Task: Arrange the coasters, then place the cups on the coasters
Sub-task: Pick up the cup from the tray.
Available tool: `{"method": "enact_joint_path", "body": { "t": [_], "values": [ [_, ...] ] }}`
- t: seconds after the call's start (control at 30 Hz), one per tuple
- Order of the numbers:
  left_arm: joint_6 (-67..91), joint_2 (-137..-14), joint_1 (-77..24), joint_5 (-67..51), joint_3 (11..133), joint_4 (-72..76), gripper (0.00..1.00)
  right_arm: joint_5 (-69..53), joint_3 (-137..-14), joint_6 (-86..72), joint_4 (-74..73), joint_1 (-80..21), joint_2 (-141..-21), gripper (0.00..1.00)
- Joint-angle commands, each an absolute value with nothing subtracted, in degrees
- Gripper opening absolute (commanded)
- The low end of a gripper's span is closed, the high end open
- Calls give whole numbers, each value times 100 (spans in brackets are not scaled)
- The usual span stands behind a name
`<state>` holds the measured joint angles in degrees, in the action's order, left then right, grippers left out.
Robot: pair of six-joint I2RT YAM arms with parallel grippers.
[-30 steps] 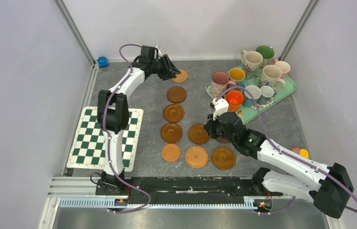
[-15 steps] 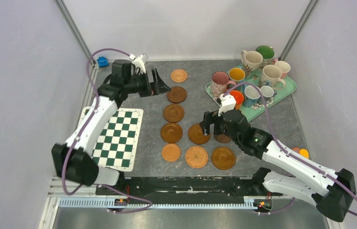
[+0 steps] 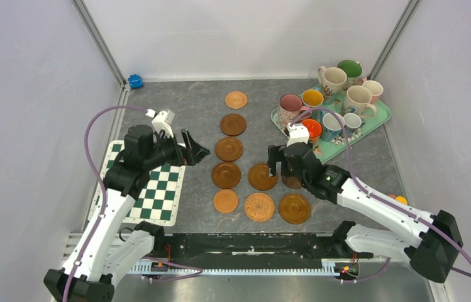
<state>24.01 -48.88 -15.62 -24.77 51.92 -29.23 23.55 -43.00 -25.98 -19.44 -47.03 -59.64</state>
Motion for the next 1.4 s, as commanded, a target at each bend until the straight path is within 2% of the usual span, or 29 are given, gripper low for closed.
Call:
{"method": "enact_joint_path", "body": {
  "t": [0.0, 0.23, 0.4, 0.47, 0.63, 0.67, 0.93, 1.37],
  "values": [
    [2092, -4445, -1582, -1742, 4782, -2942, 100, 2959, -4896, -2643, -2138, -4693, -6171, 98],
    [2316, -4247, -1578, -1412, 4628, -2936, 100, 3606, -5103, -2480, -2196, -4665, -6208, 98],
    [2537, -4103, -1591, -658, 4602, -3274, 100, 3604, -5677, -1725, -2217, -3936, -6715, 95],
    [2493, -4008, -1600, -533, 4573, -3425, 100, 3530, -5991, -1332, -2169, -3627, -6996, 89],
    [2338, -3741, -1678, -734, 4362, -3524, 100, 3164, -6779, -704, -2131, -3002, -7816, 58],
    [2347, -3669, -1708, -774, 4312, -3478, 100, 3047, -6895, -621, -2054, -2911, -7983, 55],
    [2320, -3576, -1758, -858, 4263, -3384, 100, 2019, -8144, -85, -1945, -2428, -9363, 52],
    [2312, -3508, -1758, -774, 4236, -3388, 100, 1340, -9559, 518, -2127, -2259, -10992, 47]
  ]
}}
